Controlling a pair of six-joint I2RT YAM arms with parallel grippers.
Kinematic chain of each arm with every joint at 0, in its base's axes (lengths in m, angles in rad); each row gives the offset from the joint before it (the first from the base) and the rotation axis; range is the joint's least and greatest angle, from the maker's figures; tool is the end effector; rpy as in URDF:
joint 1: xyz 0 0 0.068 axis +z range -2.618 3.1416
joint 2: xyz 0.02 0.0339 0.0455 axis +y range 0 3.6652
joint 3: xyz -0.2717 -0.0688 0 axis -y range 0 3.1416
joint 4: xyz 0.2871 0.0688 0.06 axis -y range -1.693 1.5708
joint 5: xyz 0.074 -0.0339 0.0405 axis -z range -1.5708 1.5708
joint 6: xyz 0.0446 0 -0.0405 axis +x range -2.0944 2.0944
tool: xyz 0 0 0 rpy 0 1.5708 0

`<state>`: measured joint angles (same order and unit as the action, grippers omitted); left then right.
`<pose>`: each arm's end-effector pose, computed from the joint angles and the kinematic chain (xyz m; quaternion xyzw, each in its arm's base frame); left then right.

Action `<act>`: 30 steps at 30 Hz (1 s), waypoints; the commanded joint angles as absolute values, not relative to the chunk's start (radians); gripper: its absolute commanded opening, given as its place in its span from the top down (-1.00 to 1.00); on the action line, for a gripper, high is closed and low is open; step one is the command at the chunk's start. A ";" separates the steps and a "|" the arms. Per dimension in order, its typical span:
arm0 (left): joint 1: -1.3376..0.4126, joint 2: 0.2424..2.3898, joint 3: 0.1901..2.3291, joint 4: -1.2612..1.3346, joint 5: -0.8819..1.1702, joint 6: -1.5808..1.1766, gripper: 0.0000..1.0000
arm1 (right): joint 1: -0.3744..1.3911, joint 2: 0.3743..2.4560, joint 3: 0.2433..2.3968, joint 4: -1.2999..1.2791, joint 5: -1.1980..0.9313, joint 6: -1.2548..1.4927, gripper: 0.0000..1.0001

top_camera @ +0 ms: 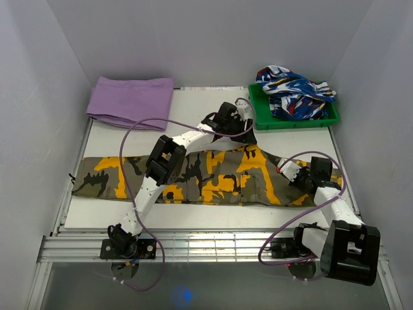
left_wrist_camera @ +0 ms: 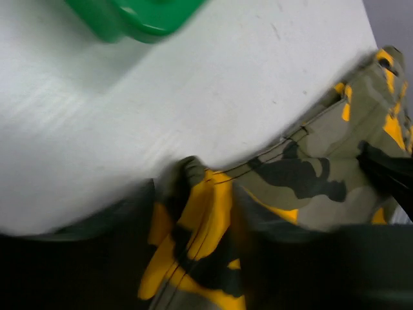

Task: Fold and stack the trousers
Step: Fold the trousers

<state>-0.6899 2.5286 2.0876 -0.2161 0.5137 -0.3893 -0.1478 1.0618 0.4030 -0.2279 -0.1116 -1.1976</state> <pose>0.4618 -0.4095 0.1326 0.2408 0.8414 -0.4148 0.2489 0.2244 -0.0284 0.1307 -0.4875 0.8046 -0.1676 0.2947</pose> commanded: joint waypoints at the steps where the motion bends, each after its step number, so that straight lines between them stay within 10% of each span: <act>1: -0.597 2.491 2.088 -0.129 0.458 -0.433 -0.47 | -0.163 1.080 0.376 -0.341 -0.029 -1.184 0.85; 2: -0.591 2.471 2.082 -0.126 0.484 -0.434 -0.93 | -0.163 1.086 0.383 -0.341 -0.029 -1.175 0.85; 3: -0.585 2.455 2.077 -0.142 0.501 -0.420 -0.96 | -0.163 1.101 0.394 -0.342 -0.028 -1.169 0.84; 19: -0.048 1.700 1.324 -0.883 0.600 0.207 -0.96 | -0.172 1.537 0.738 -0.508 0.129 -1.046 0.84; 30: 0.270 1.816 1.051 -0.784 0.252 0.442 -0.82 | -0.170 1.703 0.879 -0.634 0.113 -0.914 0.82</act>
<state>0.1860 1.7184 1.0538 -0.8364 0.4217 0.3317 -0.1570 1.6356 0.9234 -0.5537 0.1352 -0.9691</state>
